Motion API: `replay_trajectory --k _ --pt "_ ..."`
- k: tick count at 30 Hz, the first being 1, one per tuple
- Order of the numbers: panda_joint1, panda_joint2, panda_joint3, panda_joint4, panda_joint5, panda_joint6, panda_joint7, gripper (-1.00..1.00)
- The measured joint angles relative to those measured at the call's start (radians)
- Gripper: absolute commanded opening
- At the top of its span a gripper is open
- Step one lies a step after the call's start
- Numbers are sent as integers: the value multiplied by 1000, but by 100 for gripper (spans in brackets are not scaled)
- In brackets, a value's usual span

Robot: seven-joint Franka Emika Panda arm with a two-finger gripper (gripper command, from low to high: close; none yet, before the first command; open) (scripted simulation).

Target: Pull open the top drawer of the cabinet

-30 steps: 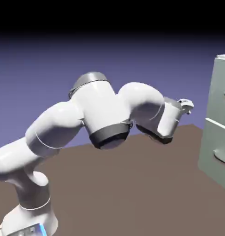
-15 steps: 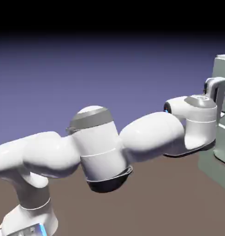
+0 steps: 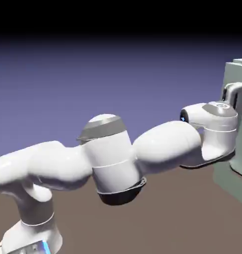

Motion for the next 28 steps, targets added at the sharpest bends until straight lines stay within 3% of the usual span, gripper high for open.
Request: replay_trajectory --k 24,25,28 --pt "-797 50 334 -835 38 -87 51 -100" --pt "-817 55 342 -851 42 -83 49 100" --pt "-854 64 356 -876 49 -73 47 100"
